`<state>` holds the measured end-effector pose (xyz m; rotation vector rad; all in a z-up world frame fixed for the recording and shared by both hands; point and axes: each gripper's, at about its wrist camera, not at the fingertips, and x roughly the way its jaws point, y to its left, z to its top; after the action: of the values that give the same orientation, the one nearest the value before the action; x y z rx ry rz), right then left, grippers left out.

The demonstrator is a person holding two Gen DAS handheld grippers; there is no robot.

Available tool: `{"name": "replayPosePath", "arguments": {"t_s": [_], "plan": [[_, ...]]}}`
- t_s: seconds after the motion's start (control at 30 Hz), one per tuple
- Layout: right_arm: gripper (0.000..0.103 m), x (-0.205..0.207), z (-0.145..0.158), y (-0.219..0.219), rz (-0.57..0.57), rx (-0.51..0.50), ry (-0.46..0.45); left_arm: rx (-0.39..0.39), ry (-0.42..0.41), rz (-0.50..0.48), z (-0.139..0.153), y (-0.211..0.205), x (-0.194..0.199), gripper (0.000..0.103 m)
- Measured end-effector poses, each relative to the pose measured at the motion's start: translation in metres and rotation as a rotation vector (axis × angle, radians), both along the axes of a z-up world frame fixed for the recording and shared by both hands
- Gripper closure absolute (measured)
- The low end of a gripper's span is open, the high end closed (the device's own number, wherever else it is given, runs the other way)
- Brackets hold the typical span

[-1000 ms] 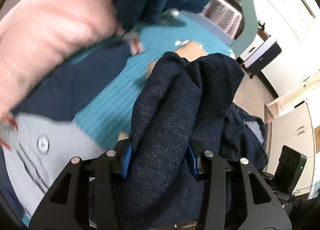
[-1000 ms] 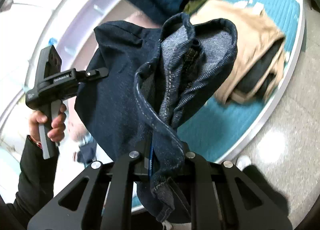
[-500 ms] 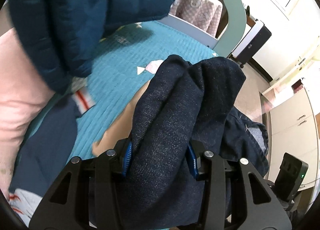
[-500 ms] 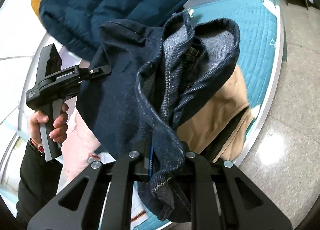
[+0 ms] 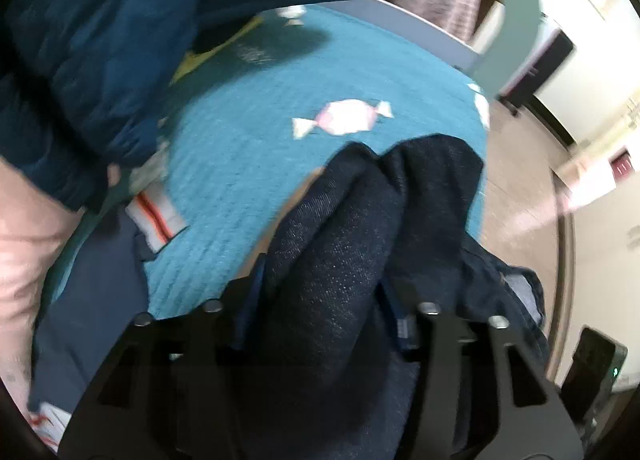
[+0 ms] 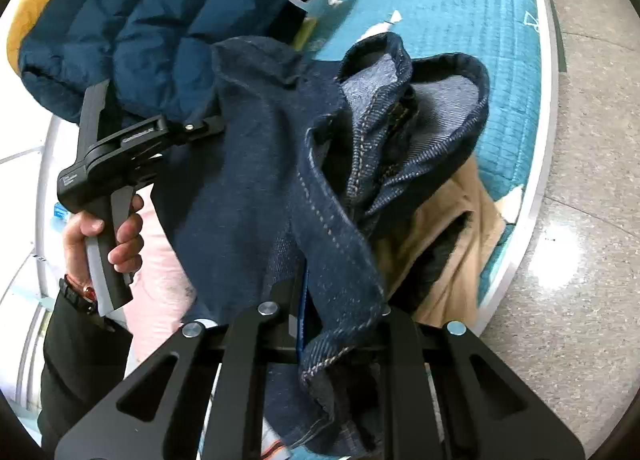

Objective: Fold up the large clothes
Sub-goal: 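Lower the folded denim shirt onto the quilt and open both grippers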

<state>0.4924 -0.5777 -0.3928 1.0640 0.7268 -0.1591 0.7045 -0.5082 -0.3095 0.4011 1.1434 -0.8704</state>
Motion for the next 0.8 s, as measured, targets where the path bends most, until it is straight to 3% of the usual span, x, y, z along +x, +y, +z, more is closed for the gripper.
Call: {"name": "replayPosePath", "arguments": {"t_s": [0.07,0.13,0.23,0.3,0.37,0.47,0.53,0.63,0.73,0.8], "plan": [[0.089,0.001,-0.014,-0.002,-0.005,-0.002,0.036,-0.031,0.016,0.061,0.001,0.013,0.009,0.040],[0.084,0.001,-0.021,-0.003,0.007,-0.016,0.039,-0.145,0.042,0.100,0.015,0.032,0.013,0.040],[0.071,-0.004,-0.019,-0.002,0.002,-0.099,0.044,-0.283,-0.012,0.147,0.047,0.066,0.009,0.033],[0.070,-0.010,-0.014,-0.005,-0.013,-0.116,0.055,-0.329,-0.044,0.139,0.064,0.089,-0.005,0.032],[0.069,-0.020,-0.001,-0.009,-0.042,-0.157,0.045,-0.326,-0.057,0.057,0.071,0.098,-0.028,0.032],[0.069,-0.034,0.016,-0.016,-0.074,-0.219,0.031,-0.257,-0.102,-0.026,0.060,0.106,-0.062,0.032],[0.069,-0.038,0.035,-0.018,-0.100,-0.312,0.040,-0.171,-0.116,-0.041,0.041,0.106,-0.072,0.032],[0.069,-0.033,0.054,-0.012,-0.052,-0.387,-0.017,-0.159,-0.022,-0.011,0.010,0.114,-0.067,0.033],[0.078,-0.014,0.057,0.002,0.057,-0.388,-0.073,-0.138,-0.010,0.031,-0.011,0.109,-0.056,0.033],[0.095,0.009,0.043,0.009,0.118,-0.405,-0.009,-0.103,-0.012,0.073,-0.020,0.102,-0.045,0.033]]}}
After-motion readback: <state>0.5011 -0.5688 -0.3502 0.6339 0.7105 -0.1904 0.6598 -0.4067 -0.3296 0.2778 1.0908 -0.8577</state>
